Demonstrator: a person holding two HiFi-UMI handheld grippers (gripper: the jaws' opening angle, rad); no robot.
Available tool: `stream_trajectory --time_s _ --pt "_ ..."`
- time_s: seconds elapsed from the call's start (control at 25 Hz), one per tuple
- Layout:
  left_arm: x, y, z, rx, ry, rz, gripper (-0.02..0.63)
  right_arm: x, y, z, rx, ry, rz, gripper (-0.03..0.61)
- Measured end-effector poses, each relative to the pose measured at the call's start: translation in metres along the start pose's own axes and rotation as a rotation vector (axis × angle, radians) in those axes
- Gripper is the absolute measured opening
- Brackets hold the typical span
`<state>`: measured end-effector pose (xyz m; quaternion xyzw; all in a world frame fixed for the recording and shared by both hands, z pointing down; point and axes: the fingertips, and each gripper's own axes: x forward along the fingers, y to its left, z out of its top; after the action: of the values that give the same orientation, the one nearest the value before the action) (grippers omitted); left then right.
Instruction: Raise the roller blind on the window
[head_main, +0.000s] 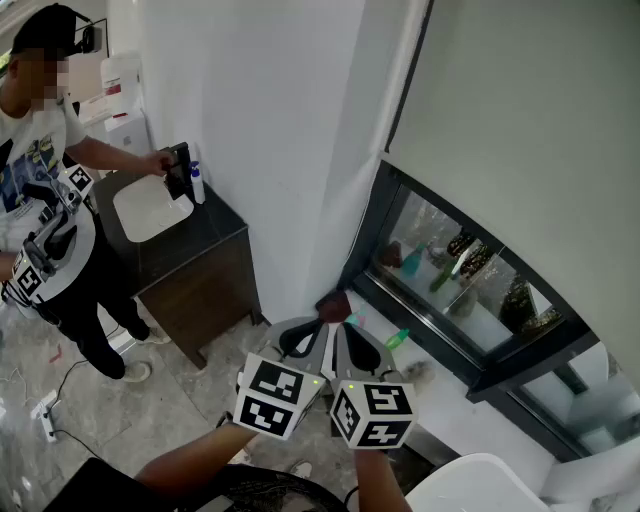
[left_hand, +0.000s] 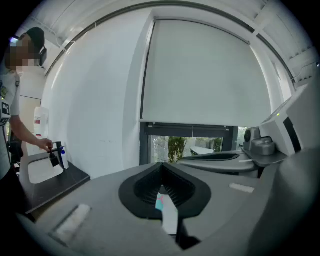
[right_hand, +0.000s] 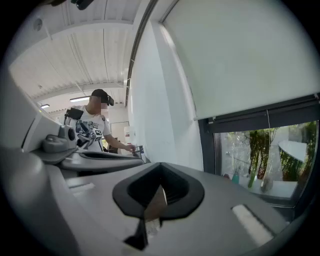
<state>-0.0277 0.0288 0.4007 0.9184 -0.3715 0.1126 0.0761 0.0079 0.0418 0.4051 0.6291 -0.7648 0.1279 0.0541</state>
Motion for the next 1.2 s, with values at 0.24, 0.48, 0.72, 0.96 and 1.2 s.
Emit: stream_trajectory --time_s 0.24,0.48,0.72,0.96,1.2 --pt "0.005 -0.01 0.0 0.003 0.008 0.009 -0.008 -0.004 -0.007 0.001 0.004 -0.011 0.014 0.006" --pt "0.014 -0.02 0.001 0.007 0.017 0.035 -0.006 -0.009 -0.02 0.004 0.008 -0.023 0.044 0.006" --pt "0.022 -0.027 0.003 -0.014 0.014 0.043 -0.006 -0.011 -0.032 0.008 -0.003 -0.03 0.071 0.006" --pt "0.04 -0.02 0.01 -0.029 0.008 0.034 -0.006 0.005 -0.043 0.013 0.008 -0.038 0.091 0.006" --pt "0.076 0.0 0.014 -0.039 -0.007 0.014 -0.005 0.038 -0.061 0.018 -0.002 -0.036 0.083 0.005"
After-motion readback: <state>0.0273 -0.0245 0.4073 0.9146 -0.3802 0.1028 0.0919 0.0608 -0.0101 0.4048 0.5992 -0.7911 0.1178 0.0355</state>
